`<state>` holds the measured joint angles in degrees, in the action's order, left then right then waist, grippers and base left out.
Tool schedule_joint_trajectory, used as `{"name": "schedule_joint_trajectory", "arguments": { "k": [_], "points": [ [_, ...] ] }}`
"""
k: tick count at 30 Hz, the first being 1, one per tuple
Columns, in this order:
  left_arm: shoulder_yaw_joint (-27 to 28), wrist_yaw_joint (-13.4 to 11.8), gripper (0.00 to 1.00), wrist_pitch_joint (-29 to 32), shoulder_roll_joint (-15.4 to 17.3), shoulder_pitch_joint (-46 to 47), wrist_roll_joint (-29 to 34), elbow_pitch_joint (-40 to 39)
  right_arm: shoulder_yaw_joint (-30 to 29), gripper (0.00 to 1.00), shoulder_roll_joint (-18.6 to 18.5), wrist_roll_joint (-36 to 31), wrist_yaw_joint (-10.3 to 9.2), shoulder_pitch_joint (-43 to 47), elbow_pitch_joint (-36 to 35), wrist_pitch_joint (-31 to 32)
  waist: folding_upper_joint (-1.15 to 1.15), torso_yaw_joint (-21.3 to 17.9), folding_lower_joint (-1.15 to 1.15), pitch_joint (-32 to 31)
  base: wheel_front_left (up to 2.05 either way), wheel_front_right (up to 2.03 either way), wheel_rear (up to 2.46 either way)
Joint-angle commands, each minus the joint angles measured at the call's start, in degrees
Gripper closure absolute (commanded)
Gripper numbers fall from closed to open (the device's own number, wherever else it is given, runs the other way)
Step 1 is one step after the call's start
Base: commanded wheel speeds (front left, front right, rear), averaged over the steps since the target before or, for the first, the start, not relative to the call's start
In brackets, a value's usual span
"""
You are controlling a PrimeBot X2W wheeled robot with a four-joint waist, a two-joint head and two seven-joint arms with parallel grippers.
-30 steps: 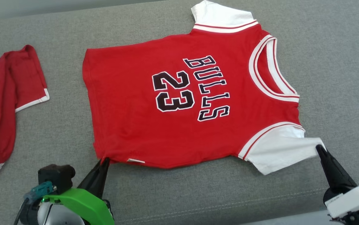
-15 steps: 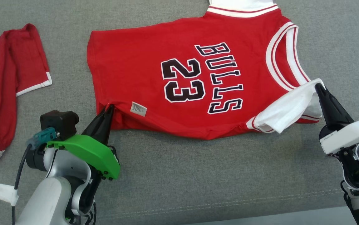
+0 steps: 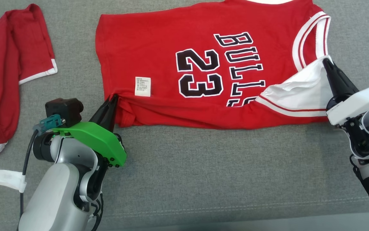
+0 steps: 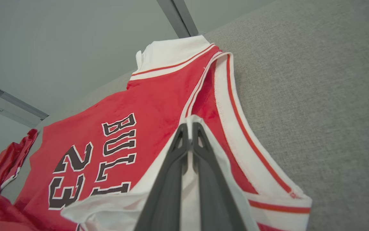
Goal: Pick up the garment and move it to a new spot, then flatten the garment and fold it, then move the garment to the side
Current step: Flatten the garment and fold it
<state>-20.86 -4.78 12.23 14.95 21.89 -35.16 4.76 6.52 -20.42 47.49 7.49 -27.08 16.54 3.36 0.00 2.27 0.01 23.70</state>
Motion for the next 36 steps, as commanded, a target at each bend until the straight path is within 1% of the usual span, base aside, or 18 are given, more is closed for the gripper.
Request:
{"name": "schedule_joint_trajectory", "arguments": {
  "k": [1,6,14,15,16,17,18,19,23,27,28,32,36],
  "points": [
    [0.07,-0.11,1.00,-0.53,-0.40,1.26,-0.10,0.76,0.98,1.00,-0.94,1.00,0.00,-2.07,1.69,-1.04,0.00,0.53,-0.01,0.44,0.00,0.00,0.00],
    [0.36,-0.17,1.00,-1.05,-0.62,1.57,-0.58,1.90,3.56,1.00,-2.37,2.70,0.00,-5.24,4.64,-2.58,0.00,1.02,-0.01,0.57,0.00,0.00,0.00],
    [0.13,-0.18,1.00,-0.47,-0.82,2.01,-1.27,3.28,6.59,1.00,-3.65,4.89,0.00,-8.26,8.05,-4.83,0.00,1.36,-0.01,0.86,0.00,0.00,0.00],
    [0.03,-0.13,1.00,-0.40,-0.90,2.01,-1.36,3.38,6.98,0.98,-3.71,5.45,0.00,-8.52,8.37,-5.05,0.00,1.43,-0.01,0.86,0.00,0.00,0.00],
    [0.05,0.12,0.98,-0.51,-1.07,1.97,-1.76,3.37,7.34,0.56,-3.53,6.03,0.00,-8.81,8.40,-5.63,0.00,1.45,-0.01,0.88,0.00,0.00,0.00],
    [-0.10,0.47,0.64,-0.39,-1.14,1.83,-2.07,3.43,7.73,0.04,-3.53,6.33,0.00,-9.01,8.49,-6.13,0.00,1.45,-0.01,0.87,0.00,0.00,0.00],
    [-0.21,0.70,0.17,-0.34,-1.12,1.69,-2.14,3.50,8.03,0.00,-3.50,6.84,0.00,-9.10,8.56,-6.71,0.00,1.44,-0.01,0.82,0.00,0.00,0.00],
    [-0.04,0.77,0.00,-0.89,-1.22,1.56,-2.34,3.29,8.20,0.00,-3.46,7.27,0.00,-9.30,8.41,-7.47,0.00,1.41,-0.01,0.78,0.00,0.00,0.00],
    [0.56,0.20,0.00,-3.34,-1.58,0.91,-1.63,2.64,8.58,0.00,-3.62,7.28,0.00,-9.83,8.09,-10.96,0.00,1.21,-0.01,0.45,0.00,0.00,0.00],
    [1.65,-1.07,0.00,-7.47,-2.16,0.26,-0.46,1.56,7.49,0.00,-3.65,4.49,0.00,-9.86,8.11,-15.46,0.00,0.95,-0.01,-0.19,0.00,0.00,0.00],
    [1.95,-1.47,0.00,-8.80,-2.42,0.20,-0.06,1.16,6.88,0.00,-3.74,2.93,0.00,-9.71,8.08,-16.40,0.00,0.92,-0.01,-0.36,0.00,0.00,0.00],
    [3.11,-3.41,0.00,-13.90,-2.62,0.09,2.34,-0.38,3.69,0.00,-2.08,-3.97,0.00,-7.52,6.21,-18.25,0.00,0.65,-0.01,-1.19,0.00,0.00,0.00],
    [3.94,-4.75,0.00,-19.11,-3.05,-0.70,4.16,-1.12,-0.35,0.00,0.80,-13.04,0.00,-3.87,2.33,-18.56,0.00,0.03,-0.01,-2.46,0.00,0.00,0.00]
  ]
}}
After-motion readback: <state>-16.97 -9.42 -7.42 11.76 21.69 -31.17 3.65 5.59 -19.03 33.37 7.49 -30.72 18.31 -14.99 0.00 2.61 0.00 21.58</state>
